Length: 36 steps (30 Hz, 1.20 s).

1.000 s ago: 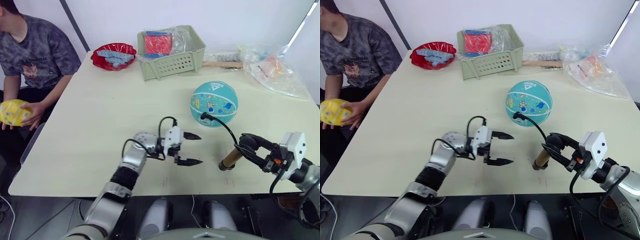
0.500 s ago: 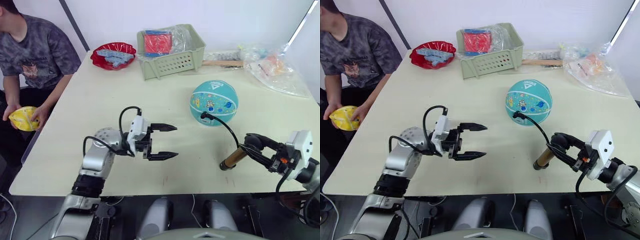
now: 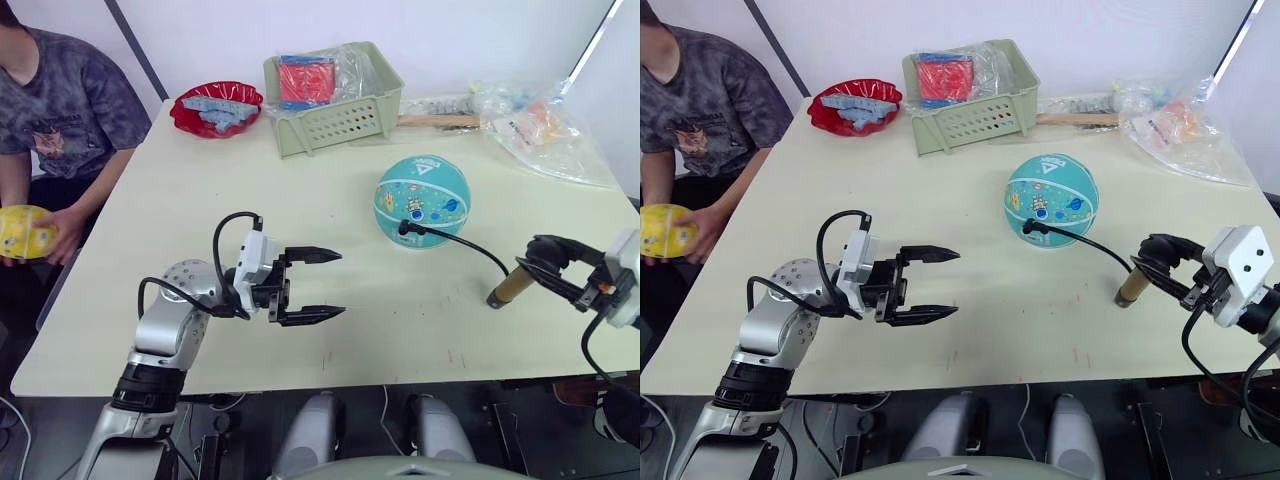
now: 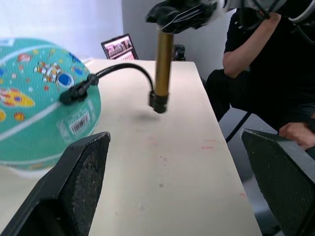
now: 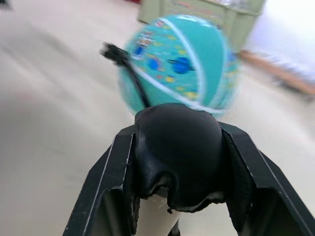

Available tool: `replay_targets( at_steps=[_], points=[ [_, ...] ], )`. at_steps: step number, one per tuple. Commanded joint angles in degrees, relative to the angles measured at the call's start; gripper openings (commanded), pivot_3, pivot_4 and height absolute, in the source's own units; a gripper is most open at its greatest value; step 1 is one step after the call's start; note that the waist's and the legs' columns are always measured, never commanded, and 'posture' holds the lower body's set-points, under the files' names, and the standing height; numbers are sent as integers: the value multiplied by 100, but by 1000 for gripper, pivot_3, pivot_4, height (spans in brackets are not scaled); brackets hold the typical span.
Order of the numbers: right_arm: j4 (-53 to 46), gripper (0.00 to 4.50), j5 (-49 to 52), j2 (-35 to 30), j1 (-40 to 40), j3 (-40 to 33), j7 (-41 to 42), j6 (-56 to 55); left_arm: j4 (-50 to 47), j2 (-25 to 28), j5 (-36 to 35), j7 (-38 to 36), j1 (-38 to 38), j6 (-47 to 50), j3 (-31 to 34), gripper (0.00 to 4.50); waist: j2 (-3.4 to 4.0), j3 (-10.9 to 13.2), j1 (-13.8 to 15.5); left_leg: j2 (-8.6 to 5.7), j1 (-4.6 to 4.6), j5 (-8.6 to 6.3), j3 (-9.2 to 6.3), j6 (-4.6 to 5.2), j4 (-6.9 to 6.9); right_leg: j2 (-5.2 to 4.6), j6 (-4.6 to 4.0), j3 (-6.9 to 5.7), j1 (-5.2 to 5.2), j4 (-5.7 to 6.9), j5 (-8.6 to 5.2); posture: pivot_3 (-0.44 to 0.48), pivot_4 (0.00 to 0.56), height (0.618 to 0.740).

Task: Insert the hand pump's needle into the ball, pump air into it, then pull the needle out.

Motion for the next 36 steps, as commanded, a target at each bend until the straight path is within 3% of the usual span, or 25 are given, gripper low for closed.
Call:
replay_targets(
  at_steps=[1,13,23,36],
  points=[
    [234,1615,-620,137,-230,51,-209,-672,-293,-24,-117,99,-42,70,-18,4500,1,0,4,0,1,3,0,-5,0,0,0,0,0,3,0,0,150,738],
    [1506,1615,-2509,303,-587,731,-589,-2989,-708,5,-228,229,117,185,-16,4500,4,4,-3,-2,5,15,9,-25,1,1,0,11,-2,7,0,0,150,738],
    [2947,1615,-4386,-385,-977,1496,-1091,-5115,-475,17,-59,46,470,-347,-58,4500,7,6,-10,-2,17,17,26,-27,1,2,-3,29,-3,13,-1,0,150,738],
    [3449,1615,-4585,-310,-1477,2671,-842,-5276,-387,-12,104,1,448,-551,-190,4500,5,5,-45,1,27,18,30,-28,1,7,-5,35,2,16,-1,0,150,738]
  ],
)
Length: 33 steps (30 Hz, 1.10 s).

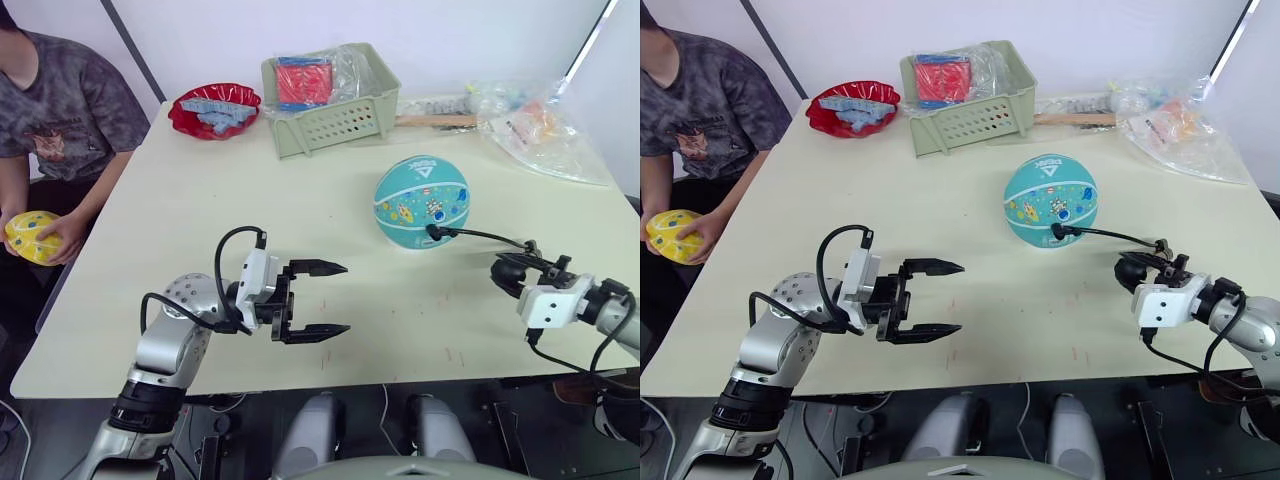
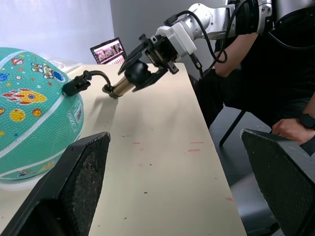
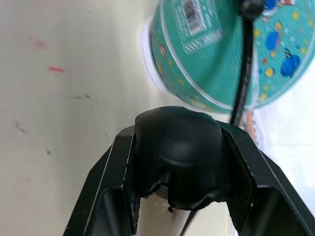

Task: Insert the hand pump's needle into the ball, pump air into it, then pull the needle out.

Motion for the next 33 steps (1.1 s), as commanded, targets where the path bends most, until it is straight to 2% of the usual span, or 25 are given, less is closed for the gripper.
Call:
replay_targets(
  at_steps=[1,10,19,25,28,32,33],
  points=[
    [107,1615,-19,67,-239,463,290,142,23,-32,81,-40,-53,-181,-96,4500,-1,0,-19,1,1,0,0,0,0,1,0,0,0,1,0,0,150,738],
    [503,1615,83,210,-899,1195,994,598,-50,-56,65,15,-16,-269,-153,4500,-10,-5,-100,4,6,1,0,-1,0,6,-3,2,2,2,4,0,150,738],
    [1007,1615,296,515,-1292,1452,1552,1223,222,-76,202,-20,35,-588,-198,4500,-25,-11,-79,4,10,2,-2,-2,0,5,-6,1,7,2,7,0,150,738],
    [1346,1615,319,578,-1474,1448,1505,1182,289,-122,236,8,-16,-644,-219,4500,-17,-7,-81,3,7,2,1,-3,-1,5,-6,2,3,1,7,0,150,738],
    [1282,2550,512,515,-1429,1367,1512,949,301,-142,245,34,-34,-635,-216,4500,-16,-6,-85,2,6,3,2,-4,0,4,-5,3,2,1,7,0,150,738],
    [981,4418,810,381,-1250,1222,1534,679,272,-159,245,68,-36,-598,-223,4500,-16,-6,-97,2,7,3,2,-4,-1,5,-5,4,2,2,7,0,150,738],
    [843,4418,916,340,-1188,1164,1541,620,256,-163,241,79,-36,-582,-226,4500,-16,-6,-97,3,7,3,1,-4,-1,5,-5,4,2,3,7,0,150,738]
  ],
)
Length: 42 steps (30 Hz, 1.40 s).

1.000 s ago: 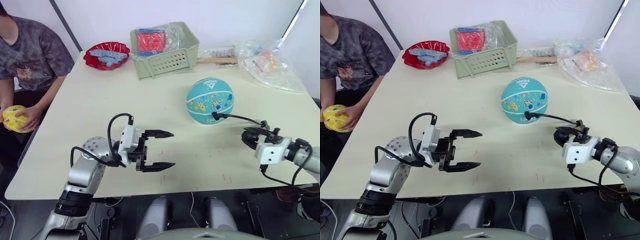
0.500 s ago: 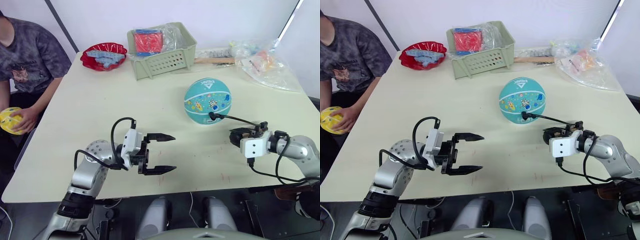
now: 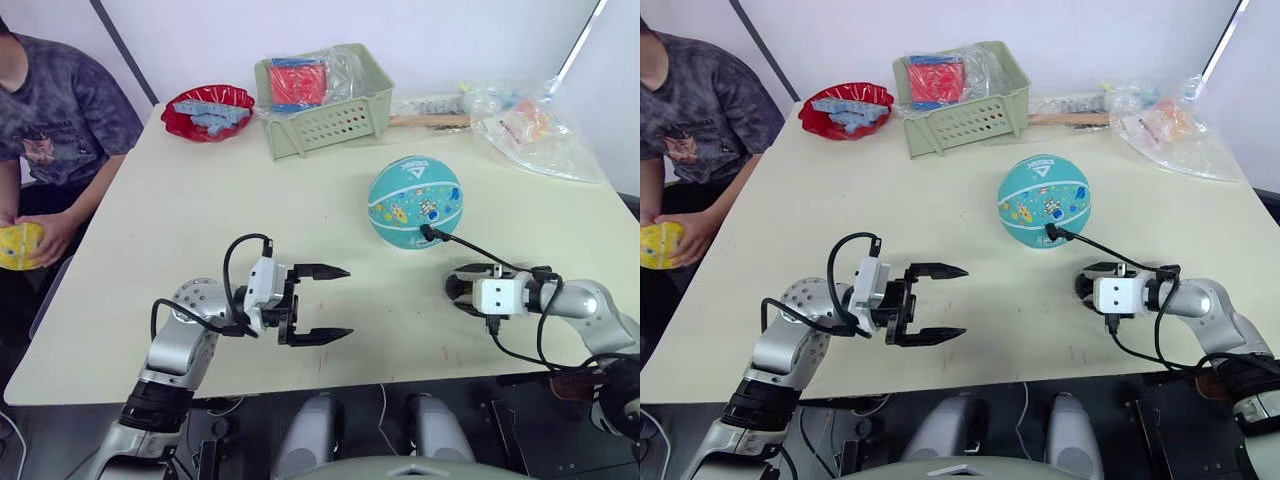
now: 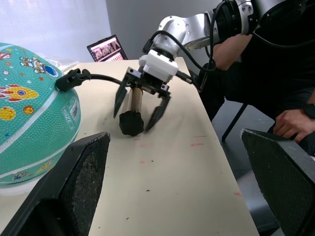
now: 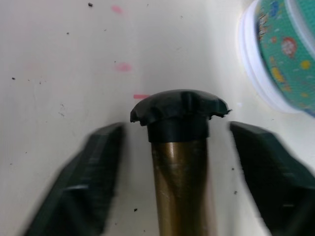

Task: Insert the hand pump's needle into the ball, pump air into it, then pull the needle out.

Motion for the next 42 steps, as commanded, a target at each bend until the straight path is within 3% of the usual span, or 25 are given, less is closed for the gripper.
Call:
replay_targets(
  at_steps=[1,8,12,23,30,42],
  points=[
    [-586,4418,493,-235,240,-345,53,-334,-139,-18,-24,55,-37,-18,-19,4500,0,0,0,0,0,0,0,0,0,0,0,0,0,0,0,0,150,738],
    [-1689,4418,1264,-469,895,-753,125,-251,-180,-23,-57,112,-142,96,-41,4500,3,2,-4,2,2,-1,0,3,0,1,0,2,0,3,0,0,150,738],
    [-2590,4418,1981,-496,1676,-1245,30,121,-197,-84,-140,225,-230,217,0,4500,4,2,44,2,1,-10,0,17,0,-1,0,2,0,3,0,0,150,738],
    [-4152,4418,3575,178,3454,-2633,-525,1416,169,-603,14,1069,-1137,611,-31,4500,1,2,149,0,4,-11,-4,21,3,2,-3,5,3,6,3,0,150,738],
    [-5086,4418,4499,683,4037,-2980,-755,2083,966,-1185,273,1665,-2170,733,-61,4500,0,3,118,-1,6,-11,-7,21,6,9,-2,8,3,6,4,0,150,738],
    [-5720,4418,4647,1284,4330,-2977,-940,2365,2982,-2119,1010,2687,-3818,513,-72,4500,-11,9,136,-6,3,-11,-11,22,9,12,0,10,1,5,4,0,150,738]
  ],
)
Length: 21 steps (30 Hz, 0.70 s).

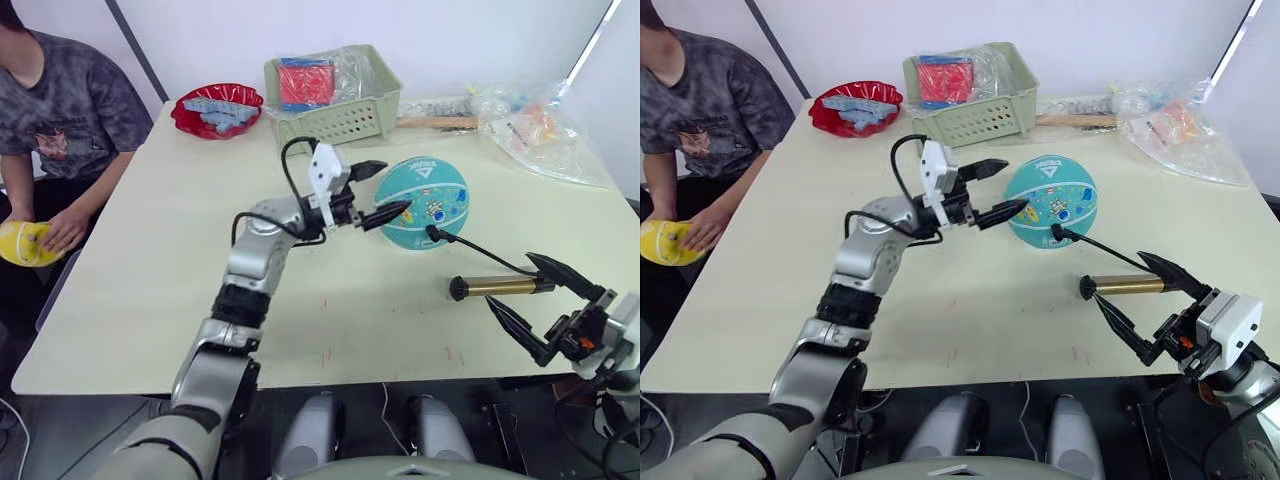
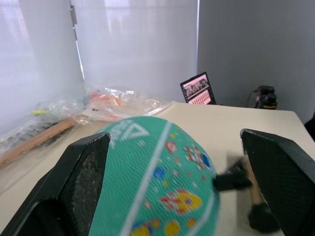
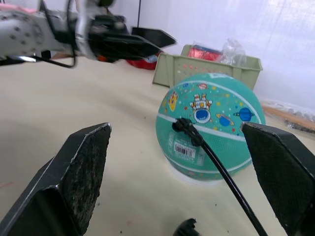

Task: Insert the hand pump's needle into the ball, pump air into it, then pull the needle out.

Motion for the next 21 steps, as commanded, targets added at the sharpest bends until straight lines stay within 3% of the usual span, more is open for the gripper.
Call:
replay_targets(
  at_steps=[1,11,21],
  points=[
    [-292,4418,20,106,5,-24,-33,28,669,-293,227,371,-590,-321,95,4500,-2,1,4,0,-1,0,-1,0,0,1,0,-1,-1,0,0,0,150,738],
    [-305,4418,-126,264,-114,43,-21,64,2657,-794,619,539,-1752,-1076,163,4500,-6,4,2,-1,-9,0,-3,0,0,1,1,-6,-3,-3,-1,0,150,738],
    [-347,4418,-206,336,-130,64,-83,82,3288,-997,935,634,-1938,-877,162,4500,-6,4,1,-1,-12,0,-5,0,0,1,2,-8,-4,-2,-1,0,150,738]
  ],
)
